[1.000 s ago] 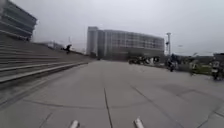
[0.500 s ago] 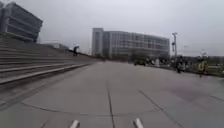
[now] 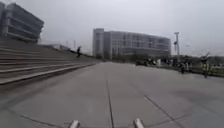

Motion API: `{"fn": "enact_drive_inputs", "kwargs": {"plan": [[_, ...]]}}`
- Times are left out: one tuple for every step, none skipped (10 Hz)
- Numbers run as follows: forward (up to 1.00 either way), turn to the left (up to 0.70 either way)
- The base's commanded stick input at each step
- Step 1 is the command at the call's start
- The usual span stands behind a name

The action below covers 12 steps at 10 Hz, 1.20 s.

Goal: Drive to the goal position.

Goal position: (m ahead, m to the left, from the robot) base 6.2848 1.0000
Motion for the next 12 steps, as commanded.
{"fn": "enact_drive_inputs", "kwargs": {"plan": [[0.7, 0.0], [0.7, 0.0], [0.7, 0.23], [0.7, 0.33], [0.7, 0.14], [0.7, 0.0], [0.7, 0.0], [0.7, 0.0], [0.7, 0.0], [0.7, 0.0], [0.7, 0.0], [0.7, 0.0]]}}
